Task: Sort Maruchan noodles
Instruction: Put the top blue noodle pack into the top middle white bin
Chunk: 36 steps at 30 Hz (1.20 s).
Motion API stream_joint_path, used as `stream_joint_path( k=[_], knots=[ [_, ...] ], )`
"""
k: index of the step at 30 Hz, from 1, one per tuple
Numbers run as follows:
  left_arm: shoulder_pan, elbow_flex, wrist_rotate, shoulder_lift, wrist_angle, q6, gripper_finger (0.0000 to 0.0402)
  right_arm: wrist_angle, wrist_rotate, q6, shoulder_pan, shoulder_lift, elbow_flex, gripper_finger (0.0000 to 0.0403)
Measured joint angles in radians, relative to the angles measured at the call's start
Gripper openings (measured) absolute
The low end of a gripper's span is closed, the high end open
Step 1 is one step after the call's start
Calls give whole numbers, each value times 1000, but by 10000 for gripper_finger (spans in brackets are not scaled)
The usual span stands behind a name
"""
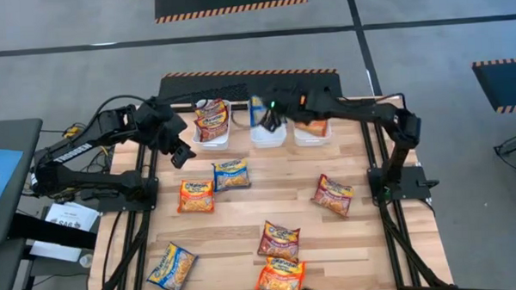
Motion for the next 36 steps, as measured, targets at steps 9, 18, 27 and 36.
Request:
stream_joint_path(
  k=[9,18,27,36],
  knots=[
    [2,0,-2,13,86,14,185,218,-175,-189,-154,66,-1,5],
    [29,0,-87,30,201,67,185,220,-160,-248,-136,171,0,5],
    [117,0,-110,33,221,87,185,201,-160,-250,-125,216,0,13],
    [158,0,-105,33,221,89,185,112,-242,-170,-140,216,0,92]
  ],
)
